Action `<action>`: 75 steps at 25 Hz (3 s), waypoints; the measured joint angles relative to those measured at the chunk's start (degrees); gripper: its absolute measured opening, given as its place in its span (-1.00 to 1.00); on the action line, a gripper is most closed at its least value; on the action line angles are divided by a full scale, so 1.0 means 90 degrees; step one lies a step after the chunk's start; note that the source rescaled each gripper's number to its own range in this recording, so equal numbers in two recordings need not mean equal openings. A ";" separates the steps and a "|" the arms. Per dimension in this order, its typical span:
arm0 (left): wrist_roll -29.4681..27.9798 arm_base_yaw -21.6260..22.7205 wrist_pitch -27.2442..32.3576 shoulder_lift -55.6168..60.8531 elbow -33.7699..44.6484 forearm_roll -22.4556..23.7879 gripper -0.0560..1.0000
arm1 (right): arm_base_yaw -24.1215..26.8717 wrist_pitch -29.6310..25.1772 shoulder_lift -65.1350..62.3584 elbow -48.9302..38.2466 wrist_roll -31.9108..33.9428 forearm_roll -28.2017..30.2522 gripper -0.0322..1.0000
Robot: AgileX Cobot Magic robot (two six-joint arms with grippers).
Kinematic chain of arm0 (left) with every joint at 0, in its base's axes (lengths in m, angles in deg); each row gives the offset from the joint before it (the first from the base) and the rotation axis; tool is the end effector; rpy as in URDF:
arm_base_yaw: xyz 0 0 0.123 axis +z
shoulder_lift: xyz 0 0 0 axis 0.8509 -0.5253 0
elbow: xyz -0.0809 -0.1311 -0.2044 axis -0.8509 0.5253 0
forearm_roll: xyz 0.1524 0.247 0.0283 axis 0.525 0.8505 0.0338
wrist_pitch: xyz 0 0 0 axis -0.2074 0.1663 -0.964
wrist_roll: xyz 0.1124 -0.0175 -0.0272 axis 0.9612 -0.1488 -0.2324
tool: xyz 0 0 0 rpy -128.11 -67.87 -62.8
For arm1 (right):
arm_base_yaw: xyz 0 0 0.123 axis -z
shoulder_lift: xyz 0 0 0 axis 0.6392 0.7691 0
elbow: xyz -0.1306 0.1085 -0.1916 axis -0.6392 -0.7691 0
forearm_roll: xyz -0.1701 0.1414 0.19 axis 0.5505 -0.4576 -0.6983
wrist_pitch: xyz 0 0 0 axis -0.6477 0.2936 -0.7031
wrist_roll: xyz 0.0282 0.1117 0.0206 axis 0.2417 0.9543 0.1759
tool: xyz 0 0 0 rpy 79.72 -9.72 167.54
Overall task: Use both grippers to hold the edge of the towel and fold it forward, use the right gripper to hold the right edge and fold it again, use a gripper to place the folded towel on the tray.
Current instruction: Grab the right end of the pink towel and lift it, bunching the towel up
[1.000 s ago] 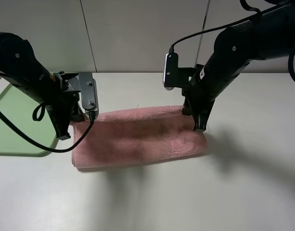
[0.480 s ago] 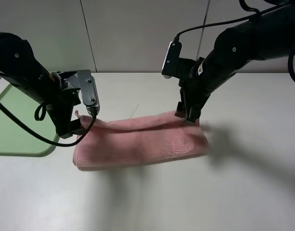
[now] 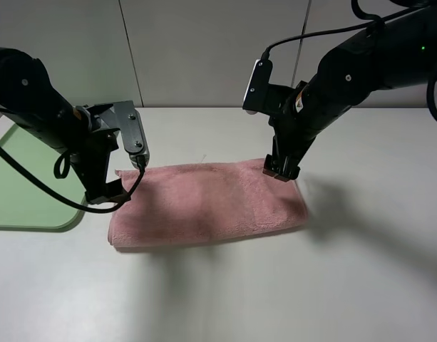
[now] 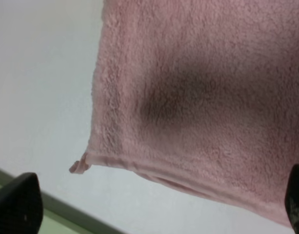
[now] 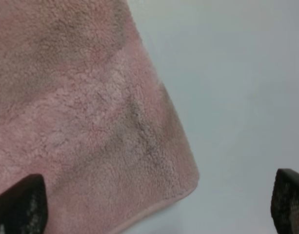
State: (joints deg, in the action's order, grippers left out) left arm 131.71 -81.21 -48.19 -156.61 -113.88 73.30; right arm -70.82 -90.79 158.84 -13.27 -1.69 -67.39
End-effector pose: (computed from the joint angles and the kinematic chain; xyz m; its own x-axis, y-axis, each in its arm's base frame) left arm 0.3216 -0.1368 0.0934 -0.2084 0.9258 -0.3153 0.8708 0.3224 0.3711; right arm 0.3387 0.1919 0.1022 -0.1682 -0.9497 -0.2641 -0.8785 0.2659 -0.3969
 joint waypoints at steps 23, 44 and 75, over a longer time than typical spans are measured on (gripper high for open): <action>-0.2078 0.0018 0.1759 0.3129 0.0000 0.0019 0.97 | 0.0000 -0.1876 -0.1261 0.0000 0.1786 -0.0894 1.00; -0.4772 0.0018 0.4272 0.7129 0.0448 0.0019 0.97 | 0.0000 -0.3655 -0.1522 0.0006 0.2591 -0.1922 1.00; -0.5331 0.0018 0.4488 1.0589 0.2358 0.0056 0.97 | 0.0000 -0.3786 -0.1522 0.0006 0.2837 -0.2114 1.00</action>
State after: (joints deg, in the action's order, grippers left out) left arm 83.72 -81.04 -7.80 -61.30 -92.65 73.80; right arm -70.82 -124.86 145.14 -13.21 23.84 -86.42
